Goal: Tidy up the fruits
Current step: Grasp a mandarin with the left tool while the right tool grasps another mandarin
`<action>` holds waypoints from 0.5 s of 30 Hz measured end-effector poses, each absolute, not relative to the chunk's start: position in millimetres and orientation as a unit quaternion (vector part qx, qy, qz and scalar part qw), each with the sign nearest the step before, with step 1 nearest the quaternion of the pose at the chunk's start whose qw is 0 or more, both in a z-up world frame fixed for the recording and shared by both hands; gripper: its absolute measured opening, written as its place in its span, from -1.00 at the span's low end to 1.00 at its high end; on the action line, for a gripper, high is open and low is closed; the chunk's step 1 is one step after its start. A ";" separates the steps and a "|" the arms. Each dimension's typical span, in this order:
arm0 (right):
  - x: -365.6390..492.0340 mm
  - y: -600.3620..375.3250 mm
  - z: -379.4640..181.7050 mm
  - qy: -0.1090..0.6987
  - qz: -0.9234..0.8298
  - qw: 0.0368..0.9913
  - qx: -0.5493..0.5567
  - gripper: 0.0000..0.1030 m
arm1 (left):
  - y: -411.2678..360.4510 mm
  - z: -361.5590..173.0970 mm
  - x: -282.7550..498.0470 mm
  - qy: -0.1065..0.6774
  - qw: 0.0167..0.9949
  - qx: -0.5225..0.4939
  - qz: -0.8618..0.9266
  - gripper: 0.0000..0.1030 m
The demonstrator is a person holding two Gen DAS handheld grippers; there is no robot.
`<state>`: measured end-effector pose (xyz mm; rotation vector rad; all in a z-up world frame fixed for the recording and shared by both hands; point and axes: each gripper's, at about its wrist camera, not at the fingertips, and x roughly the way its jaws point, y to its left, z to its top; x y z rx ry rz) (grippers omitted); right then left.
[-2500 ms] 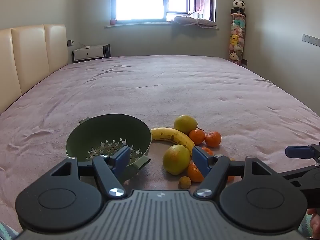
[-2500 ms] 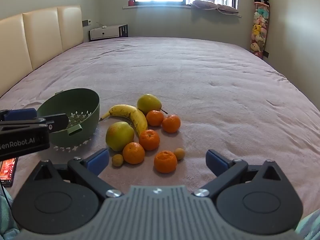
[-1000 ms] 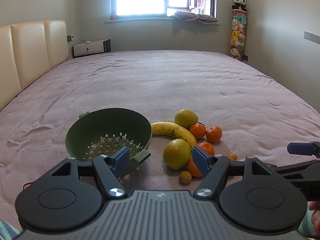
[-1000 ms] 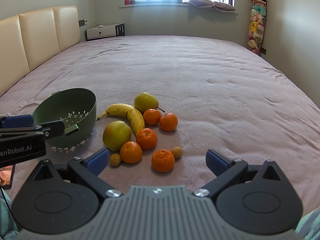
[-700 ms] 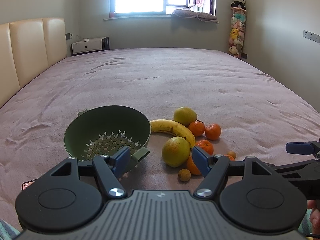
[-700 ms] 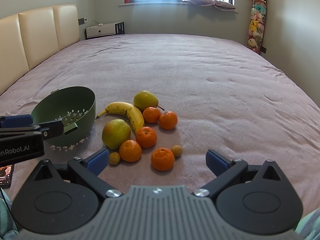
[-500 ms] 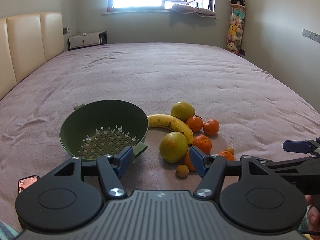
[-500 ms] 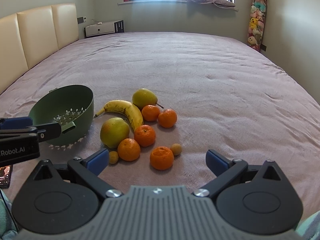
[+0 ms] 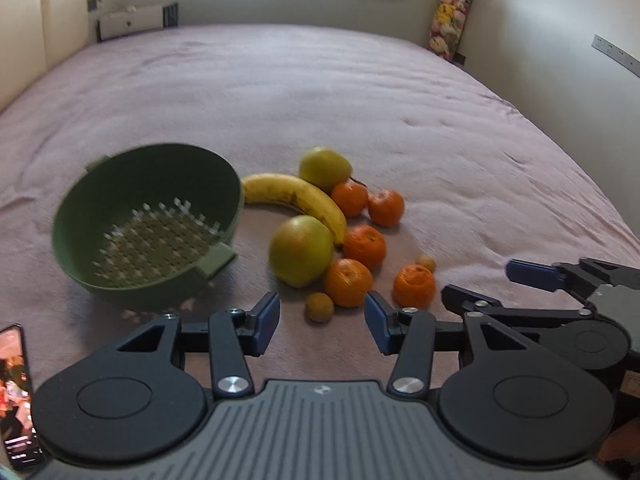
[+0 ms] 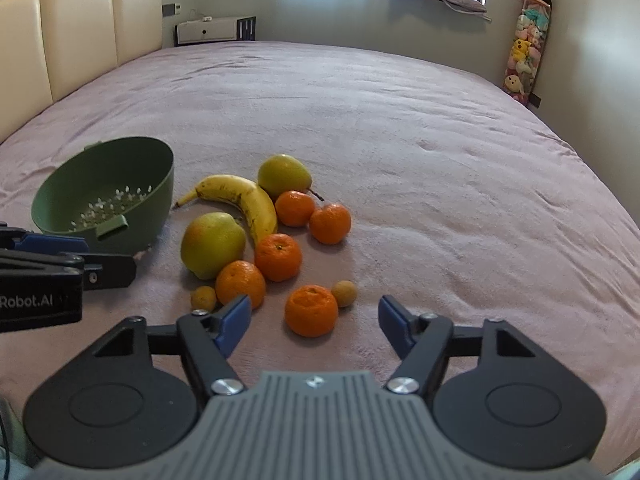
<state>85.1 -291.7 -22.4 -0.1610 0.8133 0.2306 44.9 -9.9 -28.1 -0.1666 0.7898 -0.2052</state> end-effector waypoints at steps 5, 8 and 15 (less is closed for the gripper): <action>96.7 -292.0 -32.7 0.411 0.117 0.901 -0.077 0.10 | -16.6 -38.4 59.3 0.422 0.895 -0.081 -0.116 0.11; 103.1 -288.7 -40.8 0.419 0.125 0.895 -0.089 0.07 | -14.6 -44.5 73.6 0.446 0.882 -0.092 -0.118 0.12; 123.3 -280.9 -62.9 0.428 0.124 0.886 -0.123 -0.05 | -12.6 -71.0 104.4 0.473 0.865 -0.117 -0.118 0.13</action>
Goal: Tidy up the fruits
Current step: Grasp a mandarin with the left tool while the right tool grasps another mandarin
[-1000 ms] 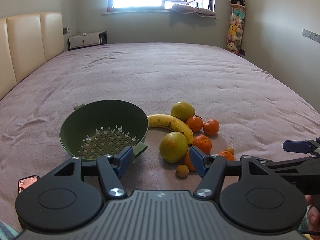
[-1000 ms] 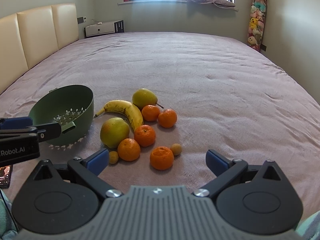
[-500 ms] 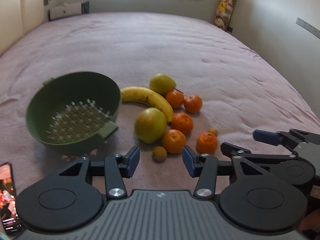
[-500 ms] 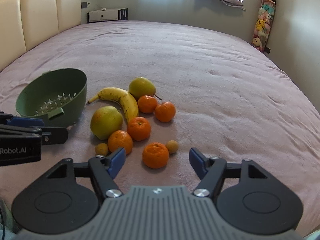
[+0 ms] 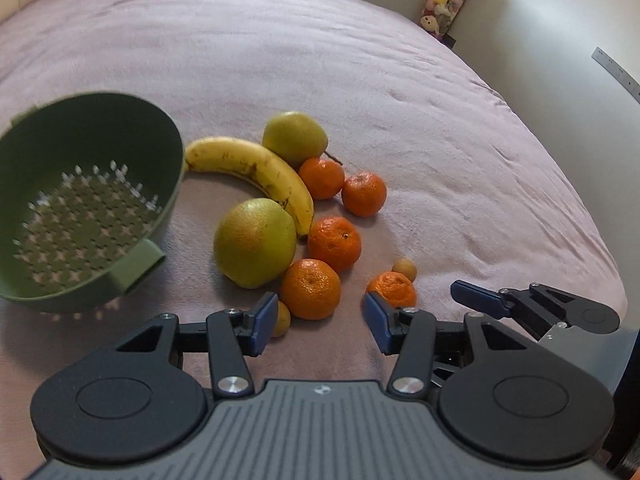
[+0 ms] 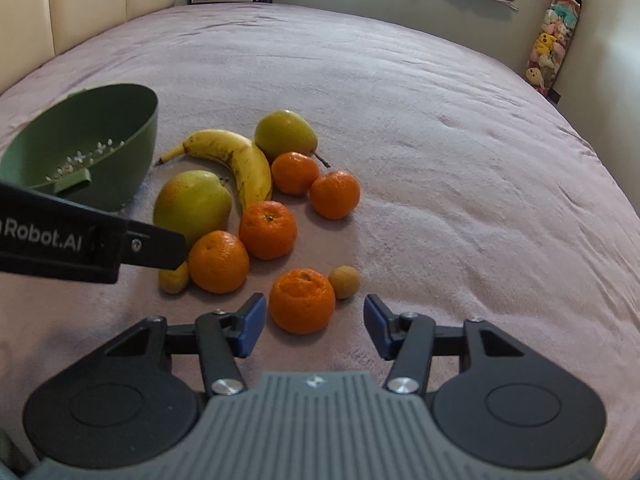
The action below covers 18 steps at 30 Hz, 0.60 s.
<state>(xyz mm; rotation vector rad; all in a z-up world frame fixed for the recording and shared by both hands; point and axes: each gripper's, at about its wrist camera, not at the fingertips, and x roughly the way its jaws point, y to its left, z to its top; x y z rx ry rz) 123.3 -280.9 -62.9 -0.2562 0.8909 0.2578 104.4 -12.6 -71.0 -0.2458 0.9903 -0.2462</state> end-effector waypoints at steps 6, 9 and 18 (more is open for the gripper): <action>136.5 -278.1 -73.4 0.441 0.128 0.881 -0.115 -0.05 | -12.7 -91.6 117.7 0.481 0.860 -0.128 -0.114 0.18; 139.3 -278.9 -76.9 0.445 0.128 0.879 -0.112 -0.05 | -17.4 -97.0 123.9 0.479 0.862 -0.121 -0.115 0.19; 145.0 -279.2 -85.6 0.461 0.141 0.871 -0.097 -0.05 | -28.4 -108.8 138.6 0.490 0.860 -0.096 -0.108 0.26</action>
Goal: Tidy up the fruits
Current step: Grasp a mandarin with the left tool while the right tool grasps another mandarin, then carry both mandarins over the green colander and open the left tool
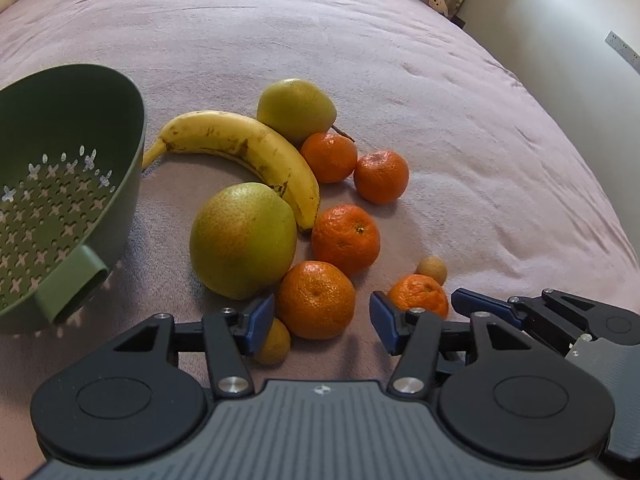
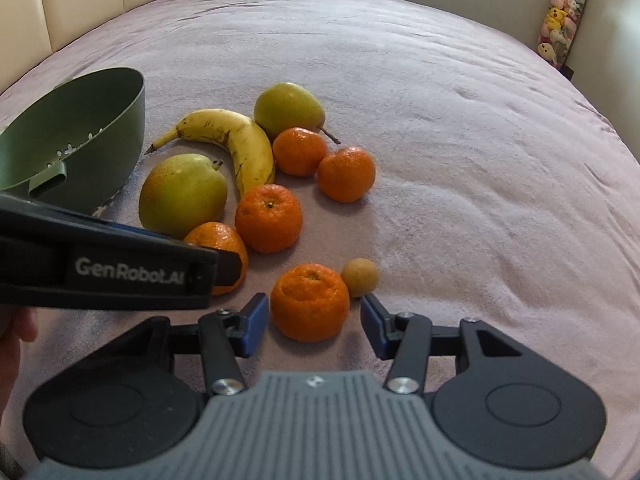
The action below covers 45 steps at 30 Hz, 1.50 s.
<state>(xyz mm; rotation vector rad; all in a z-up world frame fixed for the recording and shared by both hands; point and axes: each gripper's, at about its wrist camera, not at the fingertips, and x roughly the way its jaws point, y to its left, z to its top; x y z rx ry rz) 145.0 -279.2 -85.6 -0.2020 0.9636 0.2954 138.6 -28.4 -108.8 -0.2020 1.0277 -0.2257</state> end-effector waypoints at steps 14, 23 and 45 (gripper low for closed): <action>149.4 -277.2 -88.7 0.468 0.142 0.868 -0.089 -0.16 | -36.0 -111.7 140.6 0.485 0.866 -0.064 -0.104 -0.01; 141.9 -273.2 -75.8 0.448 0.150 0.876 -0.101 -0.18 | -34.1 -93.4 128.9 0.463 0.878 -0.063 -0.103 -0.03; 111.0 -222.5 -7.9 0.323 0.216 0.901 -0.195 -0.18 | 16.6 1.3 89.2 0.394 0.915 -0.064 -0.066 -0.08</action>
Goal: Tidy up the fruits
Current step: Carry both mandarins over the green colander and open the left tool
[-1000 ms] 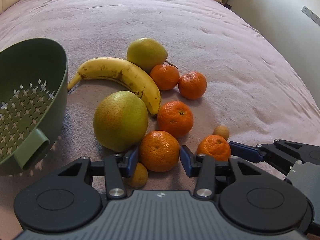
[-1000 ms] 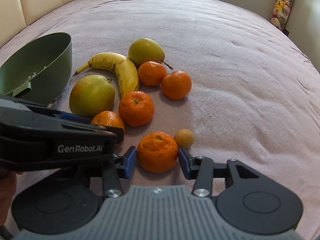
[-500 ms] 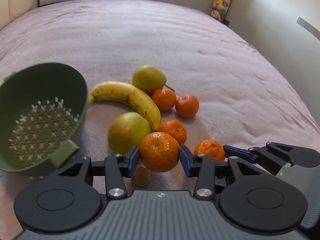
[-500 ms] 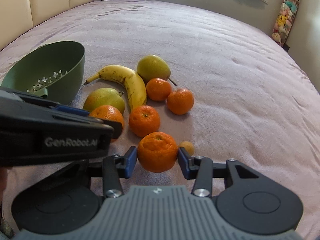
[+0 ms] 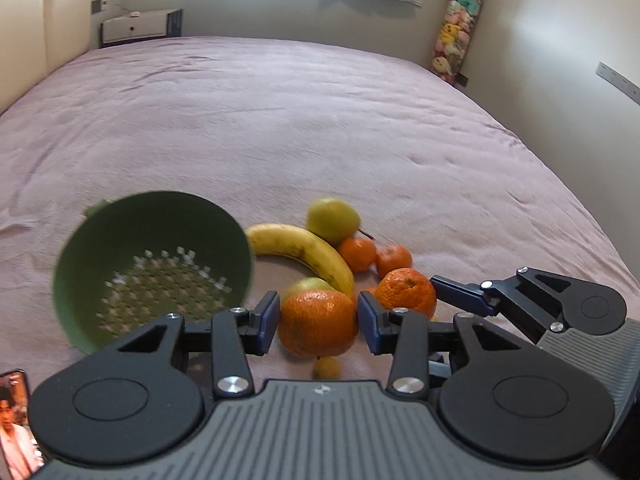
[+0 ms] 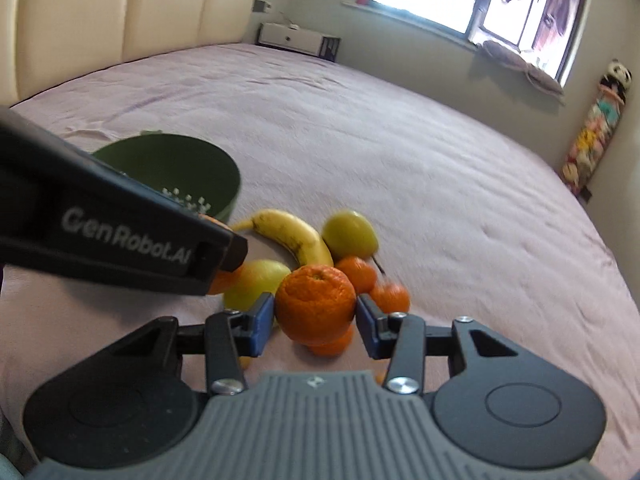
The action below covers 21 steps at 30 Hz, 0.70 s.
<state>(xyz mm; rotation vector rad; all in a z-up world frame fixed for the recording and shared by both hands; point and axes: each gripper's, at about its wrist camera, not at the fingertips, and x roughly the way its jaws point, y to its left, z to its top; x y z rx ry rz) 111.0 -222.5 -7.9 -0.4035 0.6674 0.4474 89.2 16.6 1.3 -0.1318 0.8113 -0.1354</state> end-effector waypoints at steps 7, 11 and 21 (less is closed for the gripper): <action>123.0 -195.5 9.1 0.301 0.262 0.891 -0.218 -0.18 | 51.3 9.3 95.6 0.394 0.915 -0.086 -0.023 -0.09; 134.9 -178.4 15.6 0.295 0.304 0.875 -0.236 -0.18 | 69.7 9.6 100.0 0.403 0.911 -0.088 0.007 -0.09; 173.8 -133.9 8.3 0.311 0.401 0.814 -0.283 -0.18 | 100.4 -1.2 109.4 0.441 0.891 -0.089 0.053 -0.45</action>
